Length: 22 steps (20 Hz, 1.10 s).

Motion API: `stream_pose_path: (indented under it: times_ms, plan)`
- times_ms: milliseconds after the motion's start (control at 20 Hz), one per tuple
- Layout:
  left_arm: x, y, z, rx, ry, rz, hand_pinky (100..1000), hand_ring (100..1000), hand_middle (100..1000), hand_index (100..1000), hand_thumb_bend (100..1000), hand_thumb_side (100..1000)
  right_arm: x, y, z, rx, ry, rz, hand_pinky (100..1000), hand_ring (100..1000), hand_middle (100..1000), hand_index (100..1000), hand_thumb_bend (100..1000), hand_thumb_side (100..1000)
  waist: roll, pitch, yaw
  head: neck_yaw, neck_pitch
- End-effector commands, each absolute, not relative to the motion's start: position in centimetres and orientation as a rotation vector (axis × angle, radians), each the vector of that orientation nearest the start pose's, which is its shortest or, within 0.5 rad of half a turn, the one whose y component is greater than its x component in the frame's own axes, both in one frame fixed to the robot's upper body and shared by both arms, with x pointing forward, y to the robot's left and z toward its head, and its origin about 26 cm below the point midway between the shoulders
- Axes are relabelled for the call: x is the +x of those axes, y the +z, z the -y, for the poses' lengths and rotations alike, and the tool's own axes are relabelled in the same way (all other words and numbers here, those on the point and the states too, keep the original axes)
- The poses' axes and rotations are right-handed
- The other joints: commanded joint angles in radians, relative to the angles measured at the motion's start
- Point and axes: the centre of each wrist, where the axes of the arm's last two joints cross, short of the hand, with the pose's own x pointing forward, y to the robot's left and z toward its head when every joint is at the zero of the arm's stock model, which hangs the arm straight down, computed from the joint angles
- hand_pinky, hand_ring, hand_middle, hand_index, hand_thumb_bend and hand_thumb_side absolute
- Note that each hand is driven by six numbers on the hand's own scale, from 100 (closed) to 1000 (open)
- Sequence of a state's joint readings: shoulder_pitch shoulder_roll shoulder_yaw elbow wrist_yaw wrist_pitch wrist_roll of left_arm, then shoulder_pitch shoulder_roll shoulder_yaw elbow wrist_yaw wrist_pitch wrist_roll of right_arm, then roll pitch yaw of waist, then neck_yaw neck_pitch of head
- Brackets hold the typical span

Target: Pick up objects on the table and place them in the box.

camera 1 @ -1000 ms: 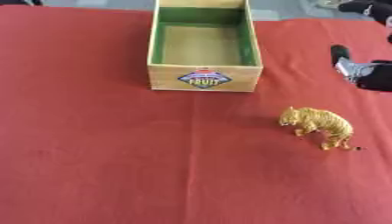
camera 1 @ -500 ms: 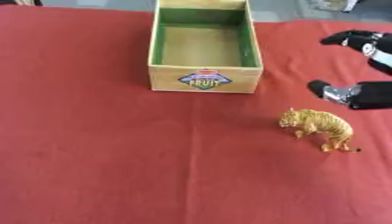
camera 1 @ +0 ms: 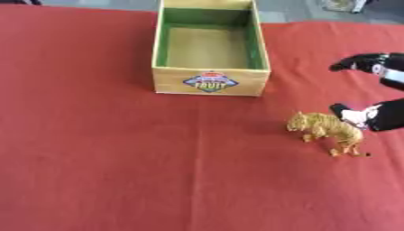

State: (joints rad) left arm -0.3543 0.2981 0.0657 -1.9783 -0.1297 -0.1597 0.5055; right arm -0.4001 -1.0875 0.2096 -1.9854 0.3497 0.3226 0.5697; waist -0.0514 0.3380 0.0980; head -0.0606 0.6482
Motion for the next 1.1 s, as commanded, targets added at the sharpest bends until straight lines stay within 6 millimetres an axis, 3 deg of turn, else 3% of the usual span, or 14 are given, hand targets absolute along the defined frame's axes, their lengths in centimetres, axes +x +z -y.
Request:
stream_pose_path:
  times_ms: [50, 200, 300, 650, 850, 1100]
  plan:
    - [30.4, 22.5, -26.8, 0.528, 0.212, 2.58, 607, 592, 573, 810, 100, 767, 28.7, 28.7, 31.2, -0.825, 1.554, 1.221, 973, 988, 956, 1000, 305, 608, 0.001, -0.018, -0.002, 0.002, -0.01]
    - [30.4, 22.5, -26.8, 0.528, 0.213, 2.581, 607, 592, 573, 809, 100, 765, 28.7, 28.3, 31.2, -0.809, 1.571, 1.184, 973, 988, 959, 1000, 447, 680, 0.001, -0.017, -0.002, 0.002, -0.012]
    - [30.4, 22.5, -26.8, 0.528, 0.213, 2.581, 607, 592, 573, 809, 100, 764, 28.7, 28.1, 31.2, -0.81, 1.574, 1.163, 969, 987, 958, 1000, 486, 704, 0.0, -0.017, -0.002, 0.002, -0.012]
    - [30.4, 22.4, -26.7, 0.524, 0.21, 2.579, 606, 591, 570, 807, 100, 752, 29.7, 27.1, 32.0, -0.92, 1.557, 1.066, 954, 963, 937, 1000, 460, 672, 0.0, -0.014, 0.0, -0.004, -0.011]
    - [30.4, 22.4, -26.7, 0.523, 0.206, 2.578, 605, 589, 564, 803, 100, 749, 30.7, 26.6, 32.3, -0.927, 1.552, 1.039, 948, 949, 920, 1000, 410, 623, 0.0, -0.011, 0.004, -0.008, -0.012]
    - [30.4, 22.4, -26.7, 0.526, 0.206, 2.576, 605, 588, 563, 800, 100, 740, 31.7, 26.0, 32.9, -0.908, 1.543, 1.011, 945, 928, 912, 1000, 418, 609, 0.0, -0.005, 0.009, -0.018, -0.014]
